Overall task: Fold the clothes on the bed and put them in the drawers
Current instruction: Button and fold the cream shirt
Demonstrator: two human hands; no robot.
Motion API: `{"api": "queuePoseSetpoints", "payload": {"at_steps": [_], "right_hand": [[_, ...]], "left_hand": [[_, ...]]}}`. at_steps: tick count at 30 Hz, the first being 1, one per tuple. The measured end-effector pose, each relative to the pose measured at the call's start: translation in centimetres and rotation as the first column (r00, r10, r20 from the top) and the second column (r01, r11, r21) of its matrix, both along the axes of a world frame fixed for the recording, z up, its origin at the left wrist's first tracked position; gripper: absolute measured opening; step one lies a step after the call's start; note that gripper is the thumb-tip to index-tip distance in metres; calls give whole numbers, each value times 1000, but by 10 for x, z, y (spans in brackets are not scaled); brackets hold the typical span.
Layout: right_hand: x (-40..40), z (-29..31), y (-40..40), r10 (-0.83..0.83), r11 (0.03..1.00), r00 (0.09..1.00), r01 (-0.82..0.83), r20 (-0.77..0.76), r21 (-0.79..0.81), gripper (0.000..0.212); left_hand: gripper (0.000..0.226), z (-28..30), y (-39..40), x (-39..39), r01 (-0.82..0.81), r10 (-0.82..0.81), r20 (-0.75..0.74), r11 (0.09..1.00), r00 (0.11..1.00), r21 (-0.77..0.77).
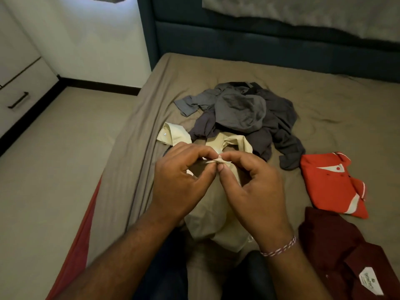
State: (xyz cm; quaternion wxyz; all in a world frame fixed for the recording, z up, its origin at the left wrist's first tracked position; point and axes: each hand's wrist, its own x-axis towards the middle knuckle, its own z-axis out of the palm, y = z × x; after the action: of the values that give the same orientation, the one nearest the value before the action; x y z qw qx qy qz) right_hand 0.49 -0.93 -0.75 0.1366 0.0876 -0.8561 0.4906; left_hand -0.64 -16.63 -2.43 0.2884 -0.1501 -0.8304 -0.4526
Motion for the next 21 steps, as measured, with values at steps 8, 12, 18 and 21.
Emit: {"api": "queuePoseSetpoints", "payload": {"at_steps": [8,12,18,21], "right_hand": [[49,23,-3,-26,993,999,22,-33,-115,16],[64,32,-6,-21,990,995,8,-94,-141,23],[75,38,-9,55,966,997,-67,-53,-251,21],[79,40,-7,63,972,997,-70,-39,-225,23]], "left_hand": [[11,27,-28,39,-86,84,-99,996,992,-12],[18,32,-30,54,-61,65,-73,997,995,52],[10,33,-27,66,17,-14,-21,992,1000,125],[9,31,-25,69,77,-73,-41,990,996,115]]}}
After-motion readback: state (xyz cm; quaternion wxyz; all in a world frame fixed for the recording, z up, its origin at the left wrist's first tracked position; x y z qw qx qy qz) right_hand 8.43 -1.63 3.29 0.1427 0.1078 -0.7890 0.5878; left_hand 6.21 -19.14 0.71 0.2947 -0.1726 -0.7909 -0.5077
